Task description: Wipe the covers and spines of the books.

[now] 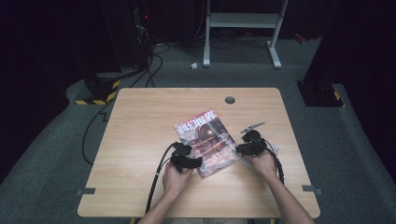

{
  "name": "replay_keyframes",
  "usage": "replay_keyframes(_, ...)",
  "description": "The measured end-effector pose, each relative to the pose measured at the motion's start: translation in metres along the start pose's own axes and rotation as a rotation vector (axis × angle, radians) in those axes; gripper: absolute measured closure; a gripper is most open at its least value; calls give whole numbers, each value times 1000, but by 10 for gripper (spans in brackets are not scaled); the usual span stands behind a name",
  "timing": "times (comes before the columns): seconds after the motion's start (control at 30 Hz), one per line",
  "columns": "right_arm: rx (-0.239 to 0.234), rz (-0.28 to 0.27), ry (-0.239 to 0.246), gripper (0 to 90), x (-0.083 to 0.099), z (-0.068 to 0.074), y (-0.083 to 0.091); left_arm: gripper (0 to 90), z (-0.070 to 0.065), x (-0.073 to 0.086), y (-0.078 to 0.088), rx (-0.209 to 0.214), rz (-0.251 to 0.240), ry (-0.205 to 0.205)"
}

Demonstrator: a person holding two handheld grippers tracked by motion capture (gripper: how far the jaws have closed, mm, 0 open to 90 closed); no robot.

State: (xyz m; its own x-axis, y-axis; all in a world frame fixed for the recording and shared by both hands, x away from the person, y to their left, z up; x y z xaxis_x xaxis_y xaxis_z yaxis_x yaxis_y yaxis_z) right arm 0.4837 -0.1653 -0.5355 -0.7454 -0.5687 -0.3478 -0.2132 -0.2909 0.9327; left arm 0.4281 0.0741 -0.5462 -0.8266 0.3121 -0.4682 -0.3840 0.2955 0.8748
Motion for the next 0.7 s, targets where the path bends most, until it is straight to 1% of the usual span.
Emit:
replay_keyframes(0.07, -3, 0, -1, 769, 0, 3, -1, 336, 1, 0, 0, -1, 0, -1)
replay_keyframes(0.17, -5, -3, 9, 782, 0, 6, -1, 336, 2, 0, 0, -4, 0, 4)
replay_keyframes(0.23, -4, -5, 19, 792, 1, 8, -1, 334, 4, 0, 1, -9, 5, 2)
replay_keyframes(0.43, -16, -10, 37, 811, 2, 16, -2, 330, 12, 1, 2, -26, 4, 13)
replay_keyframes(0.47, -19, -14, 48, 811, 2, 17, -2, 328, 13, 1, 2, -31, 1, 17)
replay_keyframes(0.53, -26, -16, 49, 814, 3, 21, -3, 327, 14, 1, 3, -38, 1, 17)
replay_keyframes(0.7, -35, -20, 68, 830, 3, 27, -4, 321, 19, 2, 4, -43, 4, 24)
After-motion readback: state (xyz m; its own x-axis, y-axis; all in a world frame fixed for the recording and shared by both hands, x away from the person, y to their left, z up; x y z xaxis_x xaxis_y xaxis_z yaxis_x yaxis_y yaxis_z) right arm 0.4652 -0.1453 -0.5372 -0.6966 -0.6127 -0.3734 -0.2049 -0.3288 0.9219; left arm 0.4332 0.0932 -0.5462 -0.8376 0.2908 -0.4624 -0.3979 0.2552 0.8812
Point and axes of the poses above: each handheld gripper's, and its own axes: y roughly backward along the jaws, x roughly out of its underside, z roughly to its left, the point moved 5 cm from there along -y, roughly forward along the jaws, and after that the axes turned 11 degrees about z, right-handed, at the moved point
